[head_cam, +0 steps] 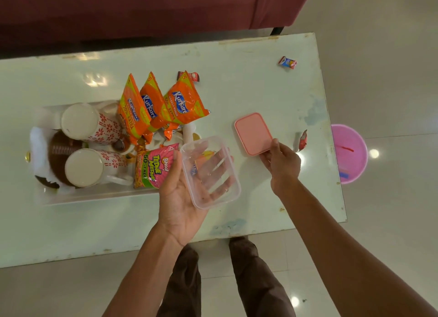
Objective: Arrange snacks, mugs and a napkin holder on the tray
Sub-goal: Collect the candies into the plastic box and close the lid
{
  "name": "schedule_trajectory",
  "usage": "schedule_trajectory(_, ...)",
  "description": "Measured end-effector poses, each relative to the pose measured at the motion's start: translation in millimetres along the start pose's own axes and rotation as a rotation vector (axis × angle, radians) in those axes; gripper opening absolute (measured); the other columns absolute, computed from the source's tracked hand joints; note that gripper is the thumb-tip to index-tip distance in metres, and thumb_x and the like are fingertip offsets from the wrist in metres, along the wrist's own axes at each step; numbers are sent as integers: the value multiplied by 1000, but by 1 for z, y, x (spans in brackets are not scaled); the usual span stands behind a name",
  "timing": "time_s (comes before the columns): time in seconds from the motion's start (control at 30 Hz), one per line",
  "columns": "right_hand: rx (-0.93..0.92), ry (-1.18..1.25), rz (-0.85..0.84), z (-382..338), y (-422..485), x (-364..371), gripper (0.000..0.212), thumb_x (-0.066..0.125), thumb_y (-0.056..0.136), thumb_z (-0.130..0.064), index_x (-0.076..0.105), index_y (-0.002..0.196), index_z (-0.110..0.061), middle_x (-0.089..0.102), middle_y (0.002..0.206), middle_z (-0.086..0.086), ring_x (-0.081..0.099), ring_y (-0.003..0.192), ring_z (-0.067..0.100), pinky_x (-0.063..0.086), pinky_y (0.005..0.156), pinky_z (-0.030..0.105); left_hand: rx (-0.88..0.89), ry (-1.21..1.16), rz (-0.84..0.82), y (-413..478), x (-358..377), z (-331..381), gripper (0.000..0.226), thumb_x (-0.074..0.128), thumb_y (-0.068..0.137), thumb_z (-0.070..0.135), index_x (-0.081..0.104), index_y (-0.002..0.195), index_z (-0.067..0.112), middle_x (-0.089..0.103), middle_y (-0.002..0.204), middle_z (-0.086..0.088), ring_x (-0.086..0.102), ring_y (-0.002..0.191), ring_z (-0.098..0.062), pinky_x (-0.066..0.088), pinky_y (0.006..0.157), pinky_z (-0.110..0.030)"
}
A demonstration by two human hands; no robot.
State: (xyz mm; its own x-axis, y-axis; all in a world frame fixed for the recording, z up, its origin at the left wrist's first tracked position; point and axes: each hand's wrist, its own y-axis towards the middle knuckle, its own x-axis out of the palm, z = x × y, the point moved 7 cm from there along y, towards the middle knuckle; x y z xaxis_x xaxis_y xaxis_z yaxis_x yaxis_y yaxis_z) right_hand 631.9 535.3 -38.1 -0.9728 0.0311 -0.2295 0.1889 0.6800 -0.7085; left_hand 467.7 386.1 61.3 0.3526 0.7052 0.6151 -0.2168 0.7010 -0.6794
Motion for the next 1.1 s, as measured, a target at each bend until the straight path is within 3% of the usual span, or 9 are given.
schedule_trajectory(0.13, -320, -347, 63, -10, -10, -17, 24, 58, 97, -35, 74, 83, -24, 73, 70, -7, 74, 74, 15, 59, 84, 32, 1, -29, -5, 4, 3, -5, 68, 33, 100, 54, 34, 154, 12, 51, 149, -22, 51, 137, -39, 52, 101, -54)
schedule_trajectory(0.33, -523, -417, 309, -34, 0, -67, 26, 69, 89, -32, 66, 105, -11, 71, 96, 2, 67, 77, 16, 48, 65, 9, 1, -33, -18, 7, 2, -14, 69, 33, 99, 55, 34, 154, 13, 50, 150, -22, 51, 137, -38, 46, 106, -57)
schedule_trajectory(0.5, -500, -631, 309, -49, 32, -68, 53, 76, 79, -42, 58, 117, -9, 63, 110, 6, 53, 93, 15, 35, 78, 24, 3, -34, -11, 10, 4, -24, 68, 42, 95, 54, 40, 150, 14, 52, 149, -22, 53, 136, -38, 41, 109, -59)
schedule_trajectory(0.67, -569, -758, 257, -52, 42, -56, 24, 60, 94, -27, 63, 108, -8, 71, 103, 8, 62, 98, 23, 35, 77, 23, -7, -16, -26, 13, 6, -32, 62, 54, 89, 56, 48, 139, 20, 51, 149, -22, 50, 138, -38, 36, 113, -62)
schedule_trajectory(0.77, -568, -648, 232, -62, 27, -58, 29, 59, 96, -34, 68, 103, -7, 75, 93, 7, 69, 83, 18, 40, 69, 10, -21, -13, -23, 13, 4, -31, 60, 54, 91, 55, 49, 138, 19, 54, 147, -20, 51, 137, -38, 38, 112, -61)
schedule_trajectory(0.83, -624, -513, 155, -85, -7, -54, 31, 62, 94, -39, 70, 102, -10, 75, 89, 3, 67, 72, 1, 40, 63, 0, -38, -11, -19, 12, 2, -30, 52, 46, 96, 54, 51, 135, 20, 57, 144, -19, 55, 134, -37, 45, 107, -57)
schedule_trajectory(0.93, -767, -431, -129, -123, -86, -38, 15, 70, 90, -28, 69, 103, -21, 73, 91, -10, 69, 80, -2, 50, 69, 9, -76, 18, -1, 12, -2, -29, 46, 42, 100, 53, 55, 130, 20, 62, 140, -18, 60, 129, -35, 51, 99, -53)
schedule_trajectory(1.03, -1029, -650, -432, -134, -156, -12, 16, 75, 87, -24, 72, 102, -25, 71, 96, -16, 66, 83, 2, 50, 71, 9, -92, 89, 12, 11, -4, -27, 47, 43, 99, 53, 52, 132, 19, 65, 136, -15, 63, 125, -32, 52, 95, -51)
schedule_trajectory(1.1, -1174, -831, -516, -125, -175, 7, 17, 77, 84, -22, 74, 101, -21, 70, 94, -13, 61, 82, 0, 45, 70, 5, -85, 128, 10, 9, -6, -23, 52, 44, 96, 53, 50, 135, 19, 68, 132, -12, 65, 123, -29, 53, 93, -50)
